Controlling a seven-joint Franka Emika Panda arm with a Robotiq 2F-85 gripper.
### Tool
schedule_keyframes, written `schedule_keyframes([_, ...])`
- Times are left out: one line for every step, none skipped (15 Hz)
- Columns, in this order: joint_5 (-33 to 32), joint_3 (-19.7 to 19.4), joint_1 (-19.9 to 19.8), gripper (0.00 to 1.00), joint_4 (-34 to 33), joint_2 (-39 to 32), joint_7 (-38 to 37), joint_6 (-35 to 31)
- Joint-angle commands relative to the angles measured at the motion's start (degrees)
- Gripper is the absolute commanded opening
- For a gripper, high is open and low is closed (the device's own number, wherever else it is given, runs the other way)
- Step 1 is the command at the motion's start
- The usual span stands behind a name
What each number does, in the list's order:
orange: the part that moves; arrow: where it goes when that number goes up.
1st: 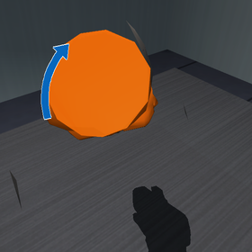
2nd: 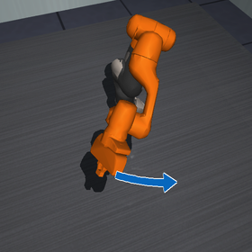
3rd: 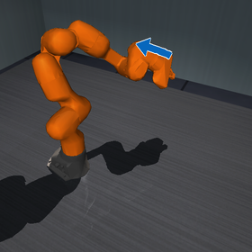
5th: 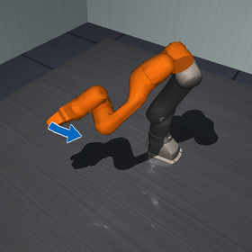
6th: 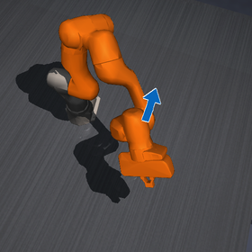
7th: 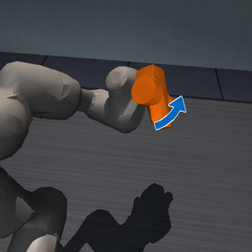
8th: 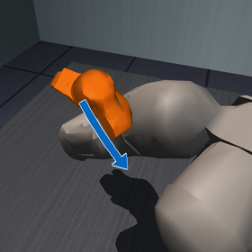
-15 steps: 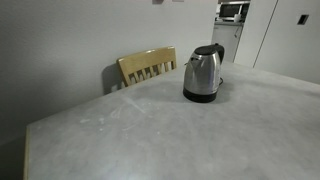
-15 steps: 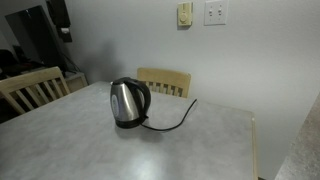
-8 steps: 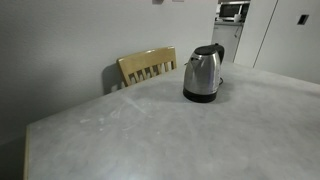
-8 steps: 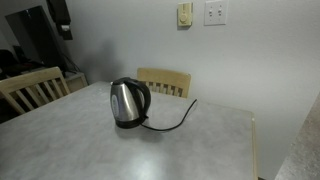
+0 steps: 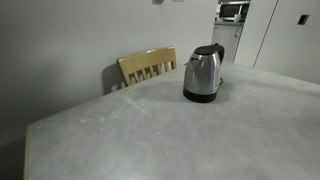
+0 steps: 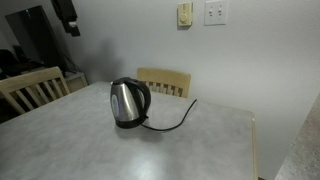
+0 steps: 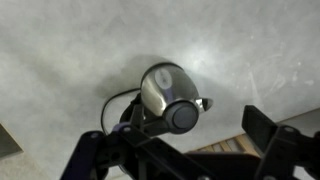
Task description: Open the kettle
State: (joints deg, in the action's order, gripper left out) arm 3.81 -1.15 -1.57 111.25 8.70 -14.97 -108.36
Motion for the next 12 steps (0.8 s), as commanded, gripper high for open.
schedule_keyframes([-1.2,-0.1,-0.4,1.00,3.9,0.7,2.8,-14.7])
schedule_keyframes([-0.4,-0.3,-0.3,1.00,4.1,0.2,4.2,-19.0])
schedule_keyframes([0.5,-0.6,-0.2,1.00,4.5,-0.4,5.4,-23.6])
schedule_keyframes([2.7,-1.0,-0.1,1.00,4.5,-1.1,7.2,-27.8])
schedule_keyframes([4.8,-1.4,0.0,1.00,4.1,-2.0,8.3,-29.7])
schedule_keyframes([6.8,-1.8,0.1,1.00,3.6,-2.7,9.5,-30.8])
schedule_keyframes([8.4,-2.1,0.0,1.00,3.0,-3.4,10.8,-31.2])
schedule_keyframes([10.1,-2.6,0.0,1.00,2.4,-4.2,12.5,-30.5])
schedule_keyframes([11.1,-2.9,-0.2,1.00,1.8,-4.9,13.5,-29.1])
schedule_keyframes([11.5,-3.2,-0.5,1.00,1.4,-5.5,14.1,-28.6])
schedule_keyframes([11.6,-3.5,-0.7,1.00,0.9,-6.3,14.5,-27.2])
schedule_keyframes([10.3,-3.7,-1.1,1.00,0.5,-7.0,14.2,-26.0])
